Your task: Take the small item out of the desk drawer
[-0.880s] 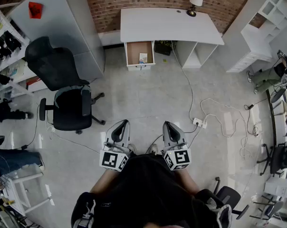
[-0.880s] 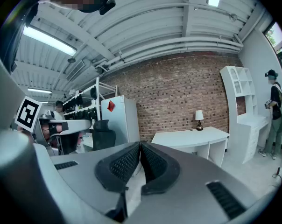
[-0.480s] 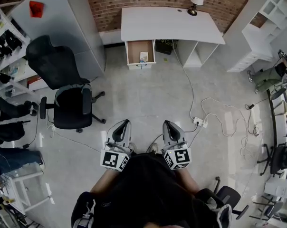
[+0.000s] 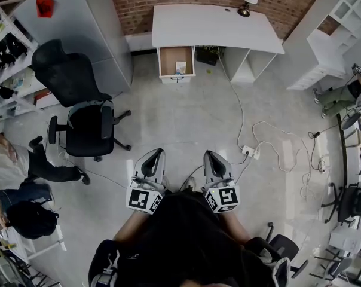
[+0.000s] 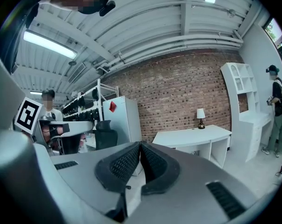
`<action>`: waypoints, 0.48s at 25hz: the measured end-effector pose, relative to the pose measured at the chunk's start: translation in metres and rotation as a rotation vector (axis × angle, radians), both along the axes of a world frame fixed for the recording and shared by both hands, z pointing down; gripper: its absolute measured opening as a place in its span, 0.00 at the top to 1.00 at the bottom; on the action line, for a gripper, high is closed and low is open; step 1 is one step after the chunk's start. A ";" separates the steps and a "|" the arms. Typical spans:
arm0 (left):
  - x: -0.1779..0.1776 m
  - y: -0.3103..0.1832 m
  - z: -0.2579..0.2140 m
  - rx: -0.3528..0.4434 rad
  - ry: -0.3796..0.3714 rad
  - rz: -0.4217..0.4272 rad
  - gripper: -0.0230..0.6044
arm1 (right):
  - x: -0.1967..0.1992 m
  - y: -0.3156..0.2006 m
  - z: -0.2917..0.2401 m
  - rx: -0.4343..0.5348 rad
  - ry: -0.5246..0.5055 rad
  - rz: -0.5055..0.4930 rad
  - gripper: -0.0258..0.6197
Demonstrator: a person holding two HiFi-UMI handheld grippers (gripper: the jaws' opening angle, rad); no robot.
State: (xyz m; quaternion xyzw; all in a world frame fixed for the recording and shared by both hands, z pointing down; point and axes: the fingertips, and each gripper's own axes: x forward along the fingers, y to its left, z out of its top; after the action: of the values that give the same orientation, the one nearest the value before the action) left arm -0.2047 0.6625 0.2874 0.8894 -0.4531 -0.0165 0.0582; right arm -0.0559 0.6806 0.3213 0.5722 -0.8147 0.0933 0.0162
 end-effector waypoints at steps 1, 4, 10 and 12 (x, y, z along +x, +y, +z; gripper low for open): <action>0.003 0.000 0.001 -0.002 -0.001 -0.003 0.94 | 0.004 0.000 0.001 0.000 0.000 -0.001 0.92; 0.016 0.001 0.004 -0.005 -0.004 -0.016 0.94 | 0.017 -0.002 0.005 -0.003 0.002 -0.011 0.92; 0.042 0.000 0.013 -0.015 -0.011 -0.056 0.94 | 0.043 -0.007 0.013 -0.002 0.011 -0.056 0.92; 0.048 -0.005 0.016 -0.023 -0.012 -0.068 0.94 | 0.050 -0.015 0.016 -0.006 0.011 -0.071 0.92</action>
State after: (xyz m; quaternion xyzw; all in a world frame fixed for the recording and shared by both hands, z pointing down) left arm -0.1564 0.6577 0.3035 0.8729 -0.4834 -0.0079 0.0650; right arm -0.0064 0.6653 0.3375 0.5433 -0.8341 0.0918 0.0258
